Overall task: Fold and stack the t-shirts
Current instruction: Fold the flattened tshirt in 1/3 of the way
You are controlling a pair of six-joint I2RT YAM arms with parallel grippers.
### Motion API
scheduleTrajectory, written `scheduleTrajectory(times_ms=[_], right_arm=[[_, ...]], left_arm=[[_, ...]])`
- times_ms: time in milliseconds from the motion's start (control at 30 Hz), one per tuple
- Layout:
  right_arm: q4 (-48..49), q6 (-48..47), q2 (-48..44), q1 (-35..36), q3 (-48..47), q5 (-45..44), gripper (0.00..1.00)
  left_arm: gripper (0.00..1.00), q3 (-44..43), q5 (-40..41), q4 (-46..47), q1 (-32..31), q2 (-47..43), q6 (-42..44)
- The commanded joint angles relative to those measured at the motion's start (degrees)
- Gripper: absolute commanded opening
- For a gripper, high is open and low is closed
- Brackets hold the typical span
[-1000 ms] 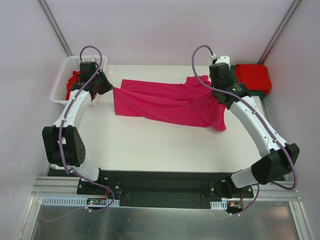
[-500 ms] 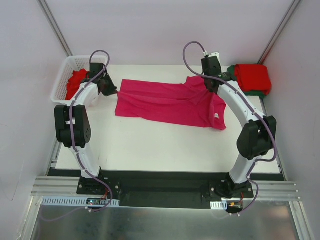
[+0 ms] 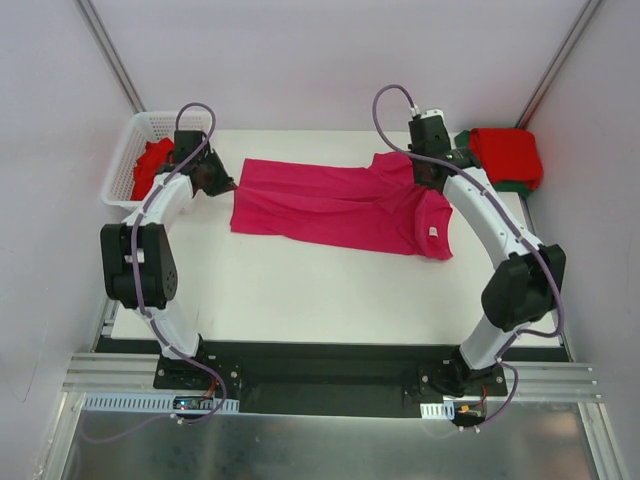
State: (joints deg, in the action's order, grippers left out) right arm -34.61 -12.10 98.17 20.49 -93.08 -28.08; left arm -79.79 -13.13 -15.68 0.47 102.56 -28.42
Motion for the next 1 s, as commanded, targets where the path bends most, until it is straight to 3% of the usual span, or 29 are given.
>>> scheduleTrajectory(times_ms=[0, 400, 700, 967], right_arm=[[-7.7, 4.3, -9.8, 0.1, 2.0, 4.7, 0.01], [-20.6, 11.9, -29.0, 4.6, 17.5, 13.1, 0.02], [-31.0, 18.9, -39.2, 10.9, 23.0, 17.6, 0.01], [-36.6, 22.3, -42.6, 14.7, 24.8, 19.5, 0.01]], left_arm=[[0.00, 7.1, -2.8, 0.1, 0.3, -11.4, -1.7], [0.00, 26.6, -6.0, -6.8, 0.3, -37.6, -1.9], [0.00, 34.1, -6.9, -15.3, 0.3, -50.4, -1.1], [0.00, 36.8, -6.8, -19.1, 0.3, -55.2, -1.7]])
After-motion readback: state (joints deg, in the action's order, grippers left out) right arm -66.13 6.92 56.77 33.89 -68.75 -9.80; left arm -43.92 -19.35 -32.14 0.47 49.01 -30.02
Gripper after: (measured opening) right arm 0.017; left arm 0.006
